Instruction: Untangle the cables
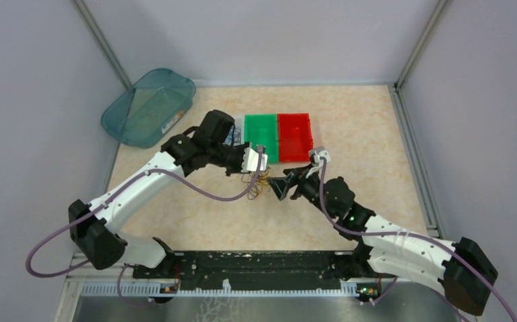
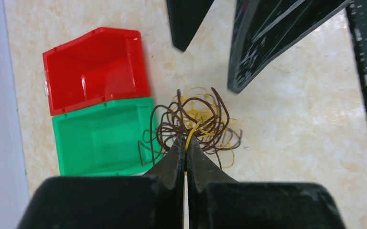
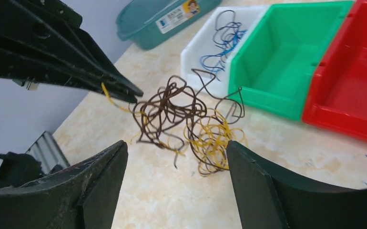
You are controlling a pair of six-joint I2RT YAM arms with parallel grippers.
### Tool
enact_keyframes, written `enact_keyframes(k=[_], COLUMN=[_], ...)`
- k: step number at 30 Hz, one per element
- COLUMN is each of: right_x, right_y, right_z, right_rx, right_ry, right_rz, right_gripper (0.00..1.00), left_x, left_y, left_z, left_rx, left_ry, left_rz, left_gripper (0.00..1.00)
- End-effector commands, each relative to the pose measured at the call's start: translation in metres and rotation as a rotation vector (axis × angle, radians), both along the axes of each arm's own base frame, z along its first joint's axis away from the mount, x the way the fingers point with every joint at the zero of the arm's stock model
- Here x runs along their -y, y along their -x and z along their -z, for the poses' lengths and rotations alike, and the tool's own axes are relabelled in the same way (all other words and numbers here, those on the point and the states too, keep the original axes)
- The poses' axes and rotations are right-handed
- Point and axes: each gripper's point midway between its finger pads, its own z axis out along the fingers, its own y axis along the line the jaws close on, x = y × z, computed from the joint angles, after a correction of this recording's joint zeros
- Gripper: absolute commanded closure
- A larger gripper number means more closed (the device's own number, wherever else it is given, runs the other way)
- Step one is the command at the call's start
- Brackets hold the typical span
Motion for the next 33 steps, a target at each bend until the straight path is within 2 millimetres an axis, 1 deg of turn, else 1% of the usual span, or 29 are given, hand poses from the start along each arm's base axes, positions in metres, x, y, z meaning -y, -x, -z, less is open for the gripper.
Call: enact_keyframes(k=[1, 5, 7, 10, 12, 17, 21, 27, 31, 33], right_x=[-0.03, -0.041, -0.045, -0.05, -0.051, -0.053, -0.052, -0.048, -0.042, -0.038], right_y=[0.009, 0.019, 0.024, 0.031, 0.033, 0.038, 0.034, 0.026, 0.019, 0.015], right_z=[-0.073, -0.089, -0.09, -0.087, -0.08, -0.068, -0.063, -0.067, -0.066, -0.069], right_rx=[0.158, 0.193, 0.199, 0.194, 0.181, 0.165, 0.163, 0.194, 0.219, 0.247], right_ry=[-0.12, -0.141, -0.131, -0.106, -0.082, -0.057, -0.031, -0.035, -0.008, 0.013], right_rz=[-0.155, -0.244, -0.282, -0.332, -0.348, -0.377, -0.36, -0.308, -0.238, -0.187], right_gripper=[0.23, 0.23, 0.24, 0.25, 0.26, 0.32, 0.38, 0.46, 0.52, 0.52], left_x=[-0.007, -0.009, -0.01, -0.01, -0.009, -0.007, -0.001, 0.005, 0.008, 0.01], left_y=[0.039, 0.053, 0.057, 0.061, 0.063, 0.067, 0.071, 0.077, 0.083, 0.087], left_z=[-0.011, -0.02, -0.021, -0.022, -0.024, -0.031, -0.039, -0.048, -0.051, -0.051], left_rx=[-0.096, -0.097, -0.106, -0.126, -0.129, -0.127, -0.138, -0.151, -0.17, -0.188], left_ry=[-0.01, -0.005, -0.01, -0.011, -0.007, -0.001, 0.011, 0.016, 0.013, 0.01], left_rz=[0.033, 0.031, 0.017, -0.001, -0.007, -0.009, -0.003, 0.014, 0.029, 0.04], left_gripper=[1.0, 1.0, 1.0, 1.0, 1.0, 1.0, 1.0, 1.0, 1.0, 1.0])
